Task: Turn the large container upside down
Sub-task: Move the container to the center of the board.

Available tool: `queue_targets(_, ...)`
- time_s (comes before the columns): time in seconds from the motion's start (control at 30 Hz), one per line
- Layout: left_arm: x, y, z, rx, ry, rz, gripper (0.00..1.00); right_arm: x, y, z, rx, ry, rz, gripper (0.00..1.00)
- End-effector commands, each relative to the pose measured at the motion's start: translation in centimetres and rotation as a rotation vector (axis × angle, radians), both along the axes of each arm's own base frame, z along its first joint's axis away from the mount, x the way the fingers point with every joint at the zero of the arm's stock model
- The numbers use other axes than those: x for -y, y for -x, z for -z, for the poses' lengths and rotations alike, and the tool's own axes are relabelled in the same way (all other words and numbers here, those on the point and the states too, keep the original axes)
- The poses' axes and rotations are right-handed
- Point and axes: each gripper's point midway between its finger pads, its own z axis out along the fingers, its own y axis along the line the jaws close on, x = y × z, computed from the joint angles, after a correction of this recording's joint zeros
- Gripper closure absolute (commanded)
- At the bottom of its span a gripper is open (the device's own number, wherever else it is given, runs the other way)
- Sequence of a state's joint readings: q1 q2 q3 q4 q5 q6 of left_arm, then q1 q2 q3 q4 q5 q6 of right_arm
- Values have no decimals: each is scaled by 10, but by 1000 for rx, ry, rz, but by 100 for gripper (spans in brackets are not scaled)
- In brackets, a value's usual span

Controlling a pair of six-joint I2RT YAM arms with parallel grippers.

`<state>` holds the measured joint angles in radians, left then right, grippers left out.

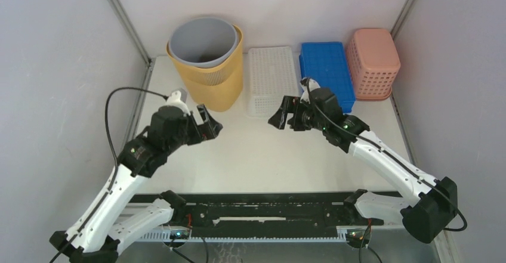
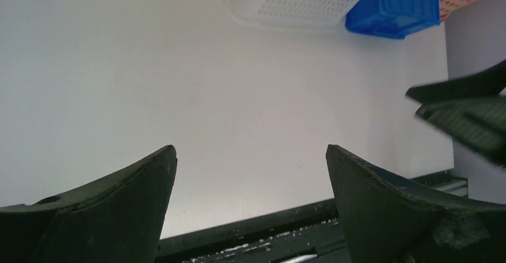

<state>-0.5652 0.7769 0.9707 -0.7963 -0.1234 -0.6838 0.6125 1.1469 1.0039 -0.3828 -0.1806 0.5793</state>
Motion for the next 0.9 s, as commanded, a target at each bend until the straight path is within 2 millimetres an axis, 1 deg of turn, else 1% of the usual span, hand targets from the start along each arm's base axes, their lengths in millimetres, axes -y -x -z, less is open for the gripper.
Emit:
queue_targets(0.0,-18,-34,-60,130,-93,-56,0,0,17,11,-18,53,-28,6)
queue_targets(0.03,-19,-41,-72,148,-97,-66,0,-2,21,11,-21,54,-38,6)
queue_targets(0.1,-36,-64,-93,170,-95,-147,0,-6,27,14,-26,66,-52,6)
queue_targets(0.13,-40,-74,-103,182,-87,-175,0,-8,29,16,-27,74,-55,6)
queue_targets(0.2,-50,-93,-118,188,-68,-241,0,-11,36,21,-34,77,-65,6)
queue_targets(0.3,-67,-122,-128,139,-20,-367,0,-15,47,28,-46,79,-76,6)
queue_targets(0.37,-71,-140,-129,99,30,-414,0,-17,53,32,-49,81,-80,6)
queue_targets(0.5,-76,-179,-123,50,97,-464,0,-18,62,40,-53,93,-85,6)
queue_targets(0.53,-79,-190,-116,27,98,-486,0,-17,64,41,-55,93,-87,6)
queue_targets(0.63,-87,-209,-100,-46,113,-538,0,-15,67,42,-53,89,-84,6)
queue_targets(0.67,-89,-213,-92,-76,114,-548,0,-14,68,42,-51,83,-84,6)
queue_targets(0.77,-94,-220,-79,-128,100,-584,0,-11,70,45,-52,84,-79,5)
queue_targets(0.87,-100,-220,-68,-155,72,-606,1,-7,70,50,-58,95,-74,5)
